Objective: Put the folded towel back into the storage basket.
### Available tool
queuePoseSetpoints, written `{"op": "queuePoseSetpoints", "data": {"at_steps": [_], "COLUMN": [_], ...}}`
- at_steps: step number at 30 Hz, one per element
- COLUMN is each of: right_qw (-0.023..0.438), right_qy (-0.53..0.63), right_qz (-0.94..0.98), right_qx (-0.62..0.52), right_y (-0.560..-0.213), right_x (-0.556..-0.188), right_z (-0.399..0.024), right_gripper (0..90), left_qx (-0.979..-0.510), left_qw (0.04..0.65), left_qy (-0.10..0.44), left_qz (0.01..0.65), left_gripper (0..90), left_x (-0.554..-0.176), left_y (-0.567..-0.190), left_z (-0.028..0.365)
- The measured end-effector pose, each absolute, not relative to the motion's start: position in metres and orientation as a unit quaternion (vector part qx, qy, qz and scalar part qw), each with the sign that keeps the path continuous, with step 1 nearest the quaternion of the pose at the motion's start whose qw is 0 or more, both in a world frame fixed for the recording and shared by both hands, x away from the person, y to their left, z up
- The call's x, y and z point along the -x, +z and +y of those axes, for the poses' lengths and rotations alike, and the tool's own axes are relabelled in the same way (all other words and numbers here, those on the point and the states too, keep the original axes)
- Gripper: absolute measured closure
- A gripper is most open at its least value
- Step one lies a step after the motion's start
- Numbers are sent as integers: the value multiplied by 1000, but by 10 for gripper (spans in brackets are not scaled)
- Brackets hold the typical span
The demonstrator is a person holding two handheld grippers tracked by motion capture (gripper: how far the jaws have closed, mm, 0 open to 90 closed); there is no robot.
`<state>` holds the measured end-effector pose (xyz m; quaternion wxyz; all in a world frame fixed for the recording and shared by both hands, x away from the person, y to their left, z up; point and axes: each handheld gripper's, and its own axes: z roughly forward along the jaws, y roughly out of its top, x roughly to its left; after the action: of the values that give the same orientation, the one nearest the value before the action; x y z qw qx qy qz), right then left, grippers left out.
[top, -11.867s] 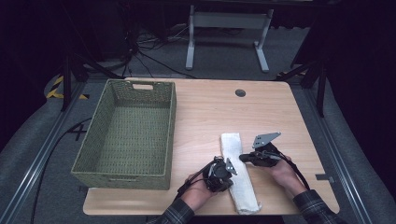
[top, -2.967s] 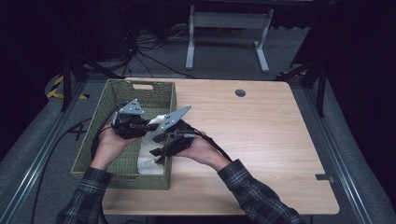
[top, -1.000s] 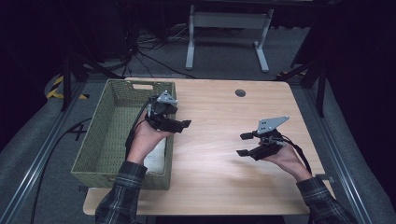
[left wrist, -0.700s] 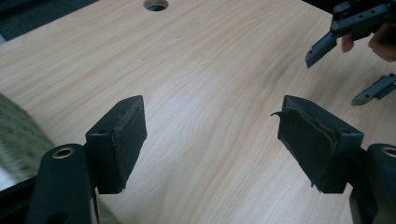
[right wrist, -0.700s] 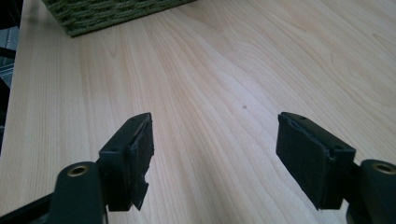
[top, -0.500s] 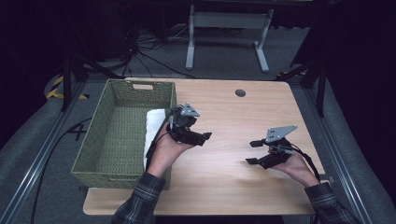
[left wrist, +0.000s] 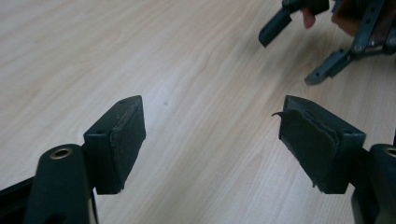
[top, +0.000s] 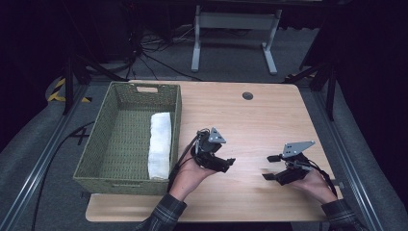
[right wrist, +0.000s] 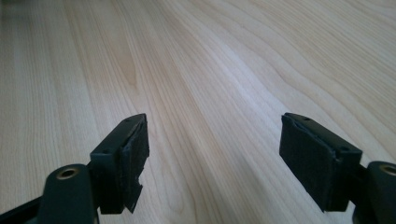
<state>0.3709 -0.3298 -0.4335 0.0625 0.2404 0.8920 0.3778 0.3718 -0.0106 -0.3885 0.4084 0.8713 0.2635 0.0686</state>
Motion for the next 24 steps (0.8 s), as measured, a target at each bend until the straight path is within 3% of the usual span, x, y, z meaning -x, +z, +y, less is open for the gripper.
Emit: {"op": "queuePoseSetpoints", "data": {"at_steps": [24], "right_qw": [115], "right_qy": [320], "right_qz": [900], "right_qx": [-273], "right_y": [-457], "right_x": [-367], "right_z": [-344], "right_gripper": [183], "left_qx": [-915], "left_qw": [319], "left_qy": [78], "left_qz": [235], "left_gripper": [137], "left_x": [-364], "left_y": [-465], "left_z": [-33]}}
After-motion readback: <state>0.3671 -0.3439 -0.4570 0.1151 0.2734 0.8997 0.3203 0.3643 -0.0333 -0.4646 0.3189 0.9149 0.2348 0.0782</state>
